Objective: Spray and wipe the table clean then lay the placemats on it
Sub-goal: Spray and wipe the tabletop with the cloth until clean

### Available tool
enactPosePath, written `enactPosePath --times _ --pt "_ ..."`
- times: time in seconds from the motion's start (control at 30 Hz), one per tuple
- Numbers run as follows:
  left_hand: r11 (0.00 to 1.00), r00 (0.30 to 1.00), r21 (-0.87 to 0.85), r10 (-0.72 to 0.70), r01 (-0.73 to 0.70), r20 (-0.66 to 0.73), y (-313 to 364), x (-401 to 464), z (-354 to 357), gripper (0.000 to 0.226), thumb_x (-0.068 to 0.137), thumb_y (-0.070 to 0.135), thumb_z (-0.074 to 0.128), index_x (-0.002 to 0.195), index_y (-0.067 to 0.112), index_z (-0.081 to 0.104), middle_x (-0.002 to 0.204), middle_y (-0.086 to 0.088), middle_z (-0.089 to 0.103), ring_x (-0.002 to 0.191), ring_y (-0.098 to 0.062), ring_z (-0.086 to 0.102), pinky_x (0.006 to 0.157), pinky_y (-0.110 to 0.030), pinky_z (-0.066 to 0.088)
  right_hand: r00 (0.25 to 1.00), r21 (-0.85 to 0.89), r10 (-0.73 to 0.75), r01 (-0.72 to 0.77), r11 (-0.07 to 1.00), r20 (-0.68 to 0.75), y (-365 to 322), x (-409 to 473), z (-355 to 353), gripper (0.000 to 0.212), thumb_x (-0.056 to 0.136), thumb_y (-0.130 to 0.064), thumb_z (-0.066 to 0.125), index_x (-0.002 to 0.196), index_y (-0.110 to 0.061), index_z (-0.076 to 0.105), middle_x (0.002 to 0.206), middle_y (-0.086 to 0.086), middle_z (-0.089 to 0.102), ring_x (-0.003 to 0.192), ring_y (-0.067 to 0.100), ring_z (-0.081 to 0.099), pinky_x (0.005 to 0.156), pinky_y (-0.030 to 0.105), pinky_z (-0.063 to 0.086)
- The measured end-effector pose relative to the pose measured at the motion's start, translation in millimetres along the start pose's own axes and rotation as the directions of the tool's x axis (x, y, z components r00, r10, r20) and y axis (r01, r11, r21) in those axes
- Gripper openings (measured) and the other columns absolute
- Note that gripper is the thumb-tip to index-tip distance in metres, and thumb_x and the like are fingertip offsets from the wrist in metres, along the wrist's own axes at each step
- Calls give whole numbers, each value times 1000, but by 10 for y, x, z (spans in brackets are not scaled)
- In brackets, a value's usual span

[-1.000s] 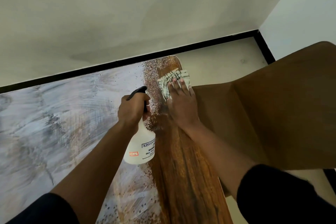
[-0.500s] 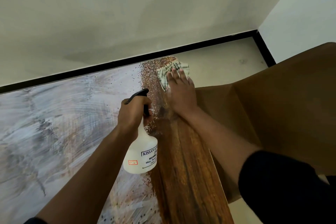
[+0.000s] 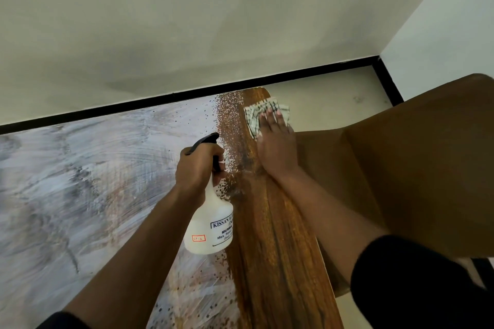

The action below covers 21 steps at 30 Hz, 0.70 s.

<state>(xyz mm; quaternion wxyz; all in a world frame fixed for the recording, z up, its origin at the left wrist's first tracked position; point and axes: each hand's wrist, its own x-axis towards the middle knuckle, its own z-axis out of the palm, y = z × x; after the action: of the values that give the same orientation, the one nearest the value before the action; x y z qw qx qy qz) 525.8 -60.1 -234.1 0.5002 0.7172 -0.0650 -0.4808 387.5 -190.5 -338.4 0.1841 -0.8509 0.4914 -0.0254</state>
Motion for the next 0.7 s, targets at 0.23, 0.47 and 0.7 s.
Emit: enactPosePath --times 0.23,0.47,0.7 --pt "999 999 25 -42 43 -13 -34 -54 17 18 92 5 61 97 18 73 64 -10 62 58 -26 57 47 -29 41 1000 -23 -3 3 1000 -29 77 -967 127 65 102 -36 31 162 -18 15 170 3 7 158 25 -1 126 52 16" --pt "995 998 -74 -65 64 -11 -110 -167 -102 40 95 1 58 125 24 68 72 -9 59 60 -24 57 43 -27 42 1000 -23 -10 10 1000 9 -21 -173 88 61 107 -32 37 162 -19 13 171 4 4 157 28 -3 126 53 12" --pt "991 998 -122 -56 50 -41 -245 -291 -304 40 95 0 58 119 29 69 67 -7 61 54 -19 58 61 -40 45 997 -48 -48 51 998 66 -316 754 -77 59 107 -28 36 162 -16 18 170 10 9 157 32 2 124 54 15"
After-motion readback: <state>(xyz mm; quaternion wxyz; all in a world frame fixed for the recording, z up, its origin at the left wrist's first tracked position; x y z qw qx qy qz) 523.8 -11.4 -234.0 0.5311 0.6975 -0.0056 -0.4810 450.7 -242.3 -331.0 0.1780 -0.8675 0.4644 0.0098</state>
